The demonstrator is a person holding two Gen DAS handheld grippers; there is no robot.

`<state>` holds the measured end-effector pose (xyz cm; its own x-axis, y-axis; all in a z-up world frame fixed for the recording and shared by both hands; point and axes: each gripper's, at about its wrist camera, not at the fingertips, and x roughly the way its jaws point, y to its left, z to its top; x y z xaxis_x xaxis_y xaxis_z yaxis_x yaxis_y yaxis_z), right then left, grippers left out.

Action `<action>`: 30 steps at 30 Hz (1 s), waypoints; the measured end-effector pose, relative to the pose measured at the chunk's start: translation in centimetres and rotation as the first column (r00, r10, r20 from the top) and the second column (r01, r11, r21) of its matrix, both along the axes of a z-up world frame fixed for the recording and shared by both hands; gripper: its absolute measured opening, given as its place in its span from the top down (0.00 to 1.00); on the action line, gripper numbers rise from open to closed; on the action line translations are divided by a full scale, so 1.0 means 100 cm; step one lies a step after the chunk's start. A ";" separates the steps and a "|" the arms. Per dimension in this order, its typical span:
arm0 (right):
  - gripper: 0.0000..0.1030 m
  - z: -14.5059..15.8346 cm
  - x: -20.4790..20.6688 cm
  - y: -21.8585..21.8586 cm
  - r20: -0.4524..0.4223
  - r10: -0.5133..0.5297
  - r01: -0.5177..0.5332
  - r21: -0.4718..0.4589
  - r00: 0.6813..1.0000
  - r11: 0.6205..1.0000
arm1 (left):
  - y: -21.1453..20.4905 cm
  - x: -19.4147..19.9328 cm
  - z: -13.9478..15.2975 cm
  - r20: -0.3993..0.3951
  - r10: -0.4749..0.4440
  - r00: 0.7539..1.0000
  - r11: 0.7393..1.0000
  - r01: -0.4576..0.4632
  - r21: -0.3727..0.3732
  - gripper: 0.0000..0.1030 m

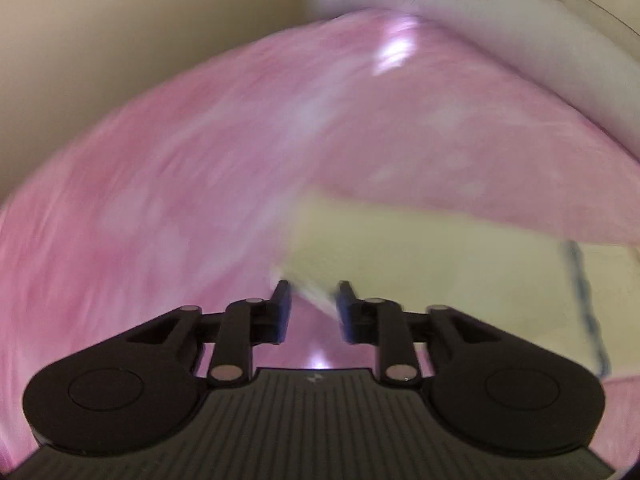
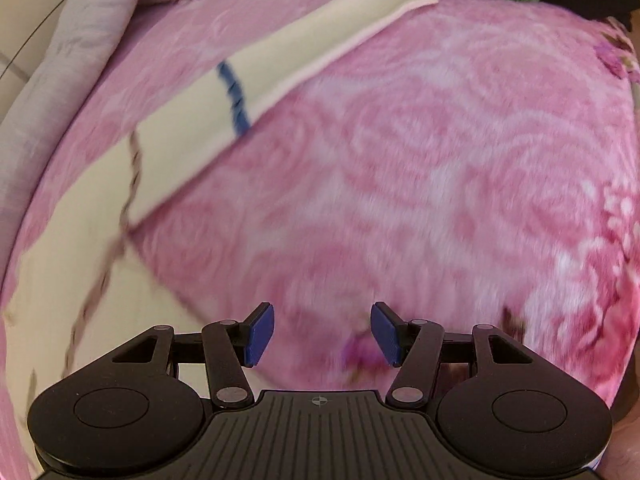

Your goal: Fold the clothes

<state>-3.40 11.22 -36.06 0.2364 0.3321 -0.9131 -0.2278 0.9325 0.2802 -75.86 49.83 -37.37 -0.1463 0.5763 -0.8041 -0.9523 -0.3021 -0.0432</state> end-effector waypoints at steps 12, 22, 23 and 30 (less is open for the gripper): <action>0.46 0.048 -0.061 -0.039 0.133 0.525 -0.535 0.045 0.840 0.844 | -0.179 0.106 0.027 0.301 -0.439 0.846 0.878 0.476 -0.057 0.73; 0.57 0.018 -0.137 -0.071 0.199 0.878 -0.864 -0.183 0.435 0.469 | -0.277 0.157 0.039 0.266 -0.569 0.778 0.800 0.598 -0.039 0.73; 0.57 0.017 -0.146 -0.074 0.218 0.913 -0.883 -0.253 0.346 0.395 | -0.287 0.164 0.043 0.223 -0.613 0.758 0.771 0.635 -0.039 0.73; 0.57 -0.014 -0.195 -0.100 0.229 0.960 -0.783 -0.621 -0.162 0.016 | -0.355 0.236 0.037 -0.164 -0.911 0.379 0.400 0.908 -0.123 0.66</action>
<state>-22.94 1.20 -37.46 0.2495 0.4879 -0.8365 -0.8618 -0.2820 -0.4216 -52.29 14.33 -33.71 0.3245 0.4462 -0.8340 -0.6431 0.7507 0.1513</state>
